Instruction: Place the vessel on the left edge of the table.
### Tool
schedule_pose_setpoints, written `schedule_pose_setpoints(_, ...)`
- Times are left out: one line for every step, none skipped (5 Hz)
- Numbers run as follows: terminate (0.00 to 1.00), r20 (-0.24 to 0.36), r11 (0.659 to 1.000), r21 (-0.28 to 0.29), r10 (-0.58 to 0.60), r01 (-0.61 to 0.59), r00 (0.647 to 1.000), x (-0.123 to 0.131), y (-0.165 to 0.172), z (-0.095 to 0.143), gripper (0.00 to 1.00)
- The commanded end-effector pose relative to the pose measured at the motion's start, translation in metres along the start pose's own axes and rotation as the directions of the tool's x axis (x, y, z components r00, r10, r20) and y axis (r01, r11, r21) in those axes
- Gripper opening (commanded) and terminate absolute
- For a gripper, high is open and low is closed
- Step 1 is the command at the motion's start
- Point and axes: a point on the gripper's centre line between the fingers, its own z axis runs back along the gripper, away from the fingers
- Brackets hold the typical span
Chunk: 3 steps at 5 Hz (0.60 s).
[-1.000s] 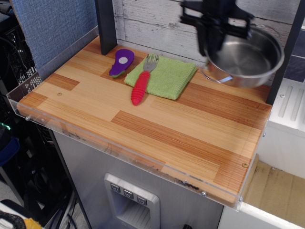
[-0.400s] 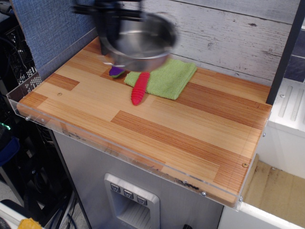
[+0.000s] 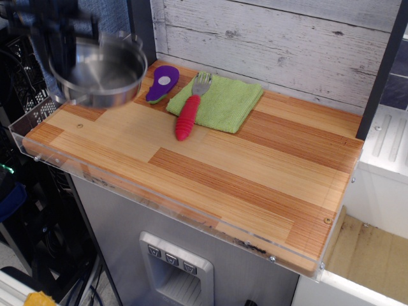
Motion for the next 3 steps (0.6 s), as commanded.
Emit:
schedule_pose_setpoints(0.00, 0.009, 0.998, 0.045, 0.033, -0.033, 0.999, 0.013, 0.021, -0.023, 0.00)
schedule_pose_setpoints(0.00, -0.008, 0.998, 0.052, 0.042, -0.042, 0.999, 0.029, 0.026, -0.039, 0.00)
schedule_pose_setpoints(0.00, -0.023, 0.997, 0.061, 0.043, -0.042, 0.999, 0.042, 0.025, -0.049, 0.00)
